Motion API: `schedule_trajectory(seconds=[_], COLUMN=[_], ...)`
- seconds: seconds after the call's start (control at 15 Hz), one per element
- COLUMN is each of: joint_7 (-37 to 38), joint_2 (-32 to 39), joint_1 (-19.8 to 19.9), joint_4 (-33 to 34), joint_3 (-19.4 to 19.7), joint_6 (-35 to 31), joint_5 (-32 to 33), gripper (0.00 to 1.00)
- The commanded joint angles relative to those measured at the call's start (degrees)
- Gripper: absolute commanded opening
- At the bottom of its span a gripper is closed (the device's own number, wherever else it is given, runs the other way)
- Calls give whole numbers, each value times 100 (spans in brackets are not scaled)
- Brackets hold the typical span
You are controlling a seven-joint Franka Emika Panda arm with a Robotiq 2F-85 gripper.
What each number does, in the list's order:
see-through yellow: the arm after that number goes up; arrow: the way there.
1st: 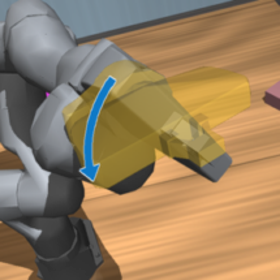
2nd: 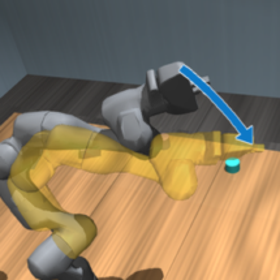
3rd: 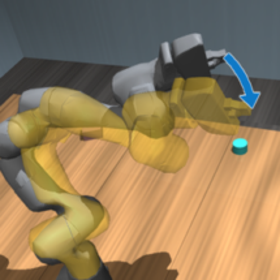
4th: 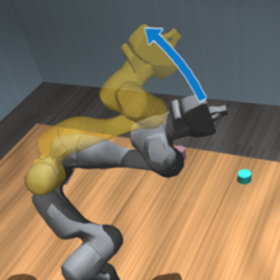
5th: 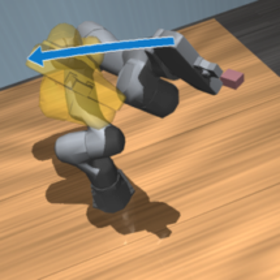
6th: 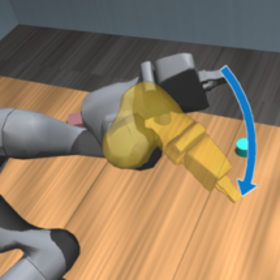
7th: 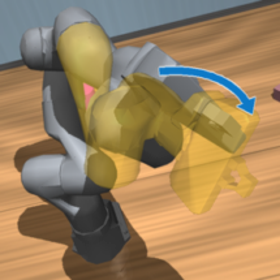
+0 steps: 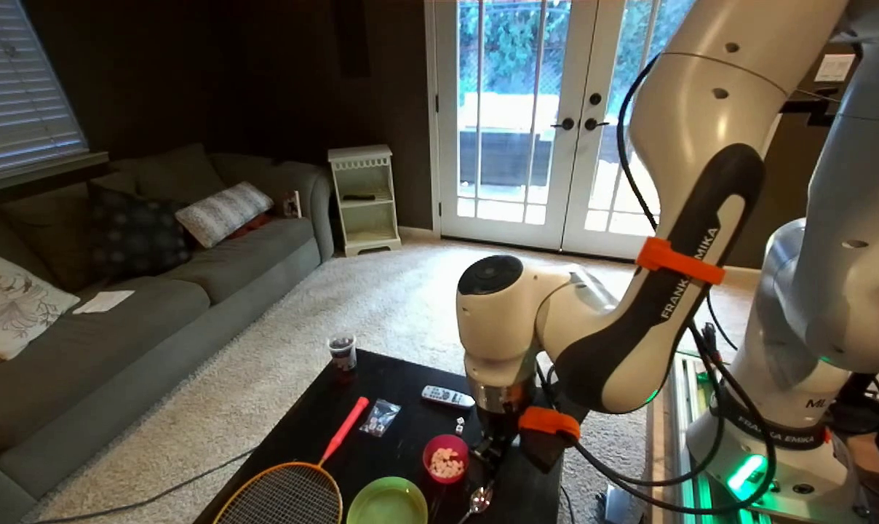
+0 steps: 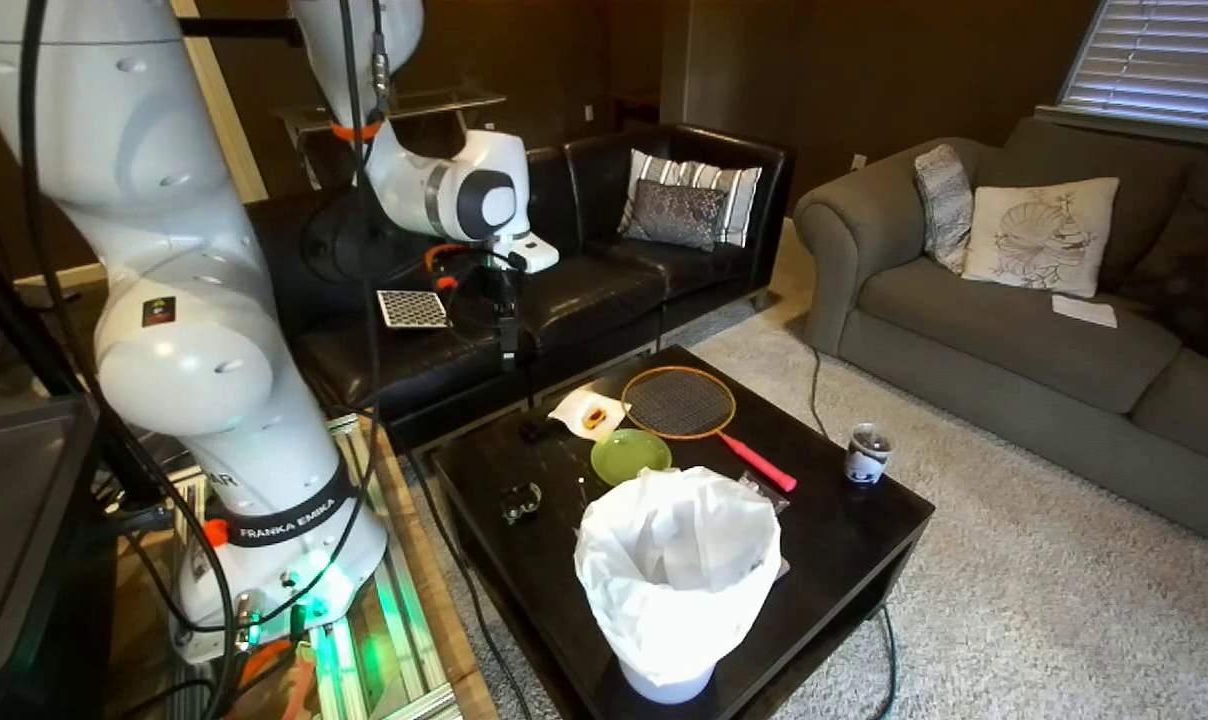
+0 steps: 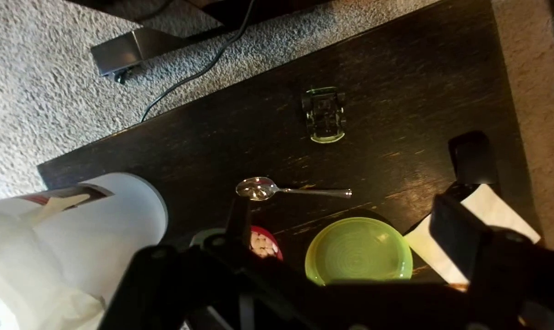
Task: Flip the toy car
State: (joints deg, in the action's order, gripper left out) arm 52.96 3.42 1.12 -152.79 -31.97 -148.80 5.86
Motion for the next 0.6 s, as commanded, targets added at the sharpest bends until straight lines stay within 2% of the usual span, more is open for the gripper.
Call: schedule_trajectory(seconds=[0.0, 0.13, 0.33, 0.4, 0.53], joint_7=[131, 313, 342, 613, 742], joint_2=[151, 439, 539, 617, 1067], joint_1=[-830, -988, -1009, -1093, -1298], joint_4=[73, 207, 285, 256, 343], joint_3=[809, 912, 925, 1151, 1544], joint_6=[-34, -87, -89, -219, -503], joint_5=[-24, -5, -33, 169, 108], gripper=[100, 100, 100, 100, 100])
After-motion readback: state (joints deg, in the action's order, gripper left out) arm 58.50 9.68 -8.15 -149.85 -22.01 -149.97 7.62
